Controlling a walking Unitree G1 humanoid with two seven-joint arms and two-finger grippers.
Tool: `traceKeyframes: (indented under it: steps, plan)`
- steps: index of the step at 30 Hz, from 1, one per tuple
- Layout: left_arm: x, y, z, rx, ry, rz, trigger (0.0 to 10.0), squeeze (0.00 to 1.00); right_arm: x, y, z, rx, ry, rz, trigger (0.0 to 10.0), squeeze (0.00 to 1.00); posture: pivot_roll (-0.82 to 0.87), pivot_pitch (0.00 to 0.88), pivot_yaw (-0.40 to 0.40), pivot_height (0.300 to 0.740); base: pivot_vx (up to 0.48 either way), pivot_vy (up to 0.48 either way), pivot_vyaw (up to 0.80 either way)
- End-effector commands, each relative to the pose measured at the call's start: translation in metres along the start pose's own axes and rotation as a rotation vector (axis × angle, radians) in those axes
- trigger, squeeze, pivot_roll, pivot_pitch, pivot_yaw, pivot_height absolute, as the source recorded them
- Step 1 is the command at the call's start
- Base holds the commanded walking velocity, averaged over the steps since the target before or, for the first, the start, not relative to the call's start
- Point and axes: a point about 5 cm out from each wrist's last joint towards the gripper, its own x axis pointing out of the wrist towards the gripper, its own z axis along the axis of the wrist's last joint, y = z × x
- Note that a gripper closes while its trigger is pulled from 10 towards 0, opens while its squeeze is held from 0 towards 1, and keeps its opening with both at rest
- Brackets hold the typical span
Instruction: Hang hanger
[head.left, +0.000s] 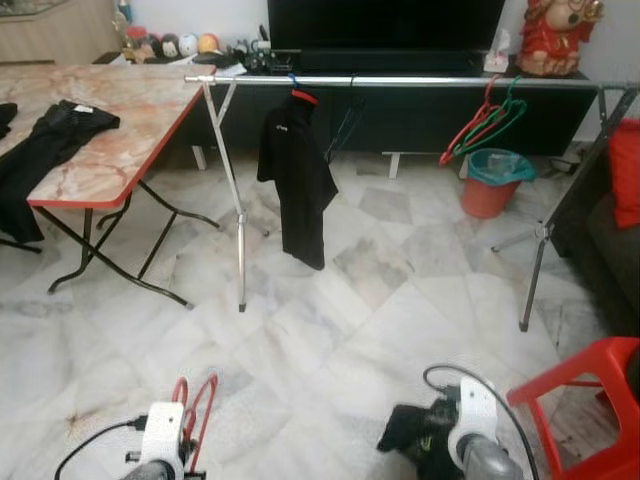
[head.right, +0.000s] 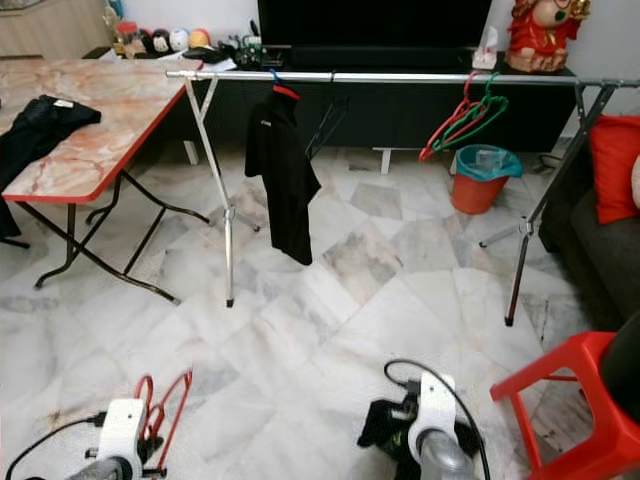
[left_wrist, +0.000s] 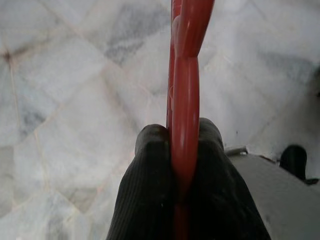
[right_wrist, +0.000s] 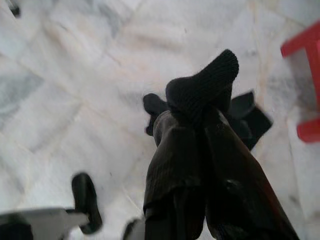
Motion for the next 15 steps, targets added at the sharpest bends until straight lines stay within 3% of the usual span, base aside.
traceKeyframes:
  steps: [1, 15]
  plan:
    - [0.0001, -0.0016, -0.0033, 0.015, 0.021, -0.007, 10.0, 0.0, -0.0007, -0.0051, -0.0017, -0.006, 0.004, -0.011, 10.0, 0.0, -0.04, 0.0, 0.02, 0.74, 0.0, 0.0, 0.0]
    - [-0.0009, -0.0012, -0.0097, 0.003, 0.045, -0.006, 10.0, 0.0, -0.0024, -0.0117, -0.0064, 0.035, 0.004, -0.025, 10.0, 0.0, -0.04, 0.0, 0.022, 0.74, 0.0, 0.0, 0.0]
